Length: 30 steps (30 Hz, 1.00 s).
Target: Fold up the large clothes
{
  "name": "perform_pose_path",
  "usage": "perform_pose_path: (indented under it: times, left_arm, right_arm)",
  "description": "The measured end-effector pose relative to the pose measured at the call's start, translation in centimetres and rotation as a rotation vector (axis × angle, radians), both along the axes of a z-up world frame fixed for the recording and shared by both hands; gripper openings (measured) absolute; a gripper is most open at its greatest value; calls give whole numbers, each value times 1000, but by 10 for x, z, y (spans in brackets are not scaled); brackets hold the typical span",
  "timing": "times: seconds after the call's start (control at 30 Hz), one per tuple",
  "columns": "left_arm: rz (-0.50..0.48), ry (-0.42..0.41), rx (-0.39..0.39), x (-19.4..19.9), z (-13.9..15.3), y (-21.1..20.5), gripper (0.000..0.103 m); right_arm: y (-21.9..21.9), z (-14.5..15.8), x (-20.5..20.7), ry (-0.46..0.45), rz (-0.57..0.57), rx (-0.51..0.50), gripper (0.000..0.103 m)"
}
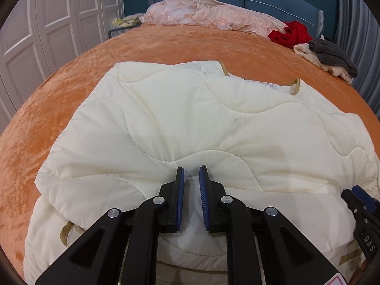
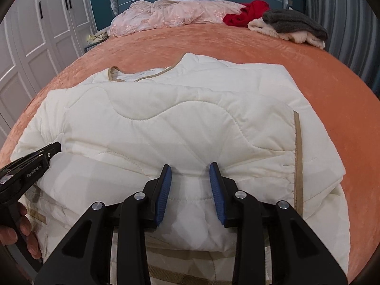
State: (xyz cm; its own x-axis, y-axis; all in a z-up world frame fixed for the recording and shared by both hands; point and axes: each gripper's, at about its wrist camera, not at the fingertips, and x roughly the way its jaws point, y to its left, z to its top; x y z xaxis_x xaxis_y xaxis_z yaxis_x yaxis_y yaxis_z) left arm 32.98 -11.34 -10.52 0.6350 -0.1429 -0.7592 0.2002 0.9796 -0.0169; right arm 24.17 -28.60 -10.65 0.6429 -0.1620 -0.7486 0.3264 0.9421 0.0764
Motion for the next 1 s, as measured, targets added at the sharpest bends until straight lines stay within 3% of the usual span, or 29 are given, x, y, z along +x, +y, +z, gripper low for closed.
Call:
perform_pose_path:
  times: [0.6,0.8,0.87,0.93,1.0]
  left_arm:
    - [7,-67,53,-6,-9,-7,15]
    - [6,-52,57,-5,-4,-8,15]
    - [-1,-14,31,-1,5,-4,16]
    - [-19,39,-44,3,19,9,29]
    - [-5,33,-130,8,44,29,31]
  right_arm:
    - [0,-5,-2,-42,-10,-21,32]
    - [-3,-4,-1,-31,-7,-3,33]
    - [-9,4,0,-21,4,41,36]
    - [-12,18,-2,-23,22,65,44]
    - [-11,39,-4,-72,38,40,54]
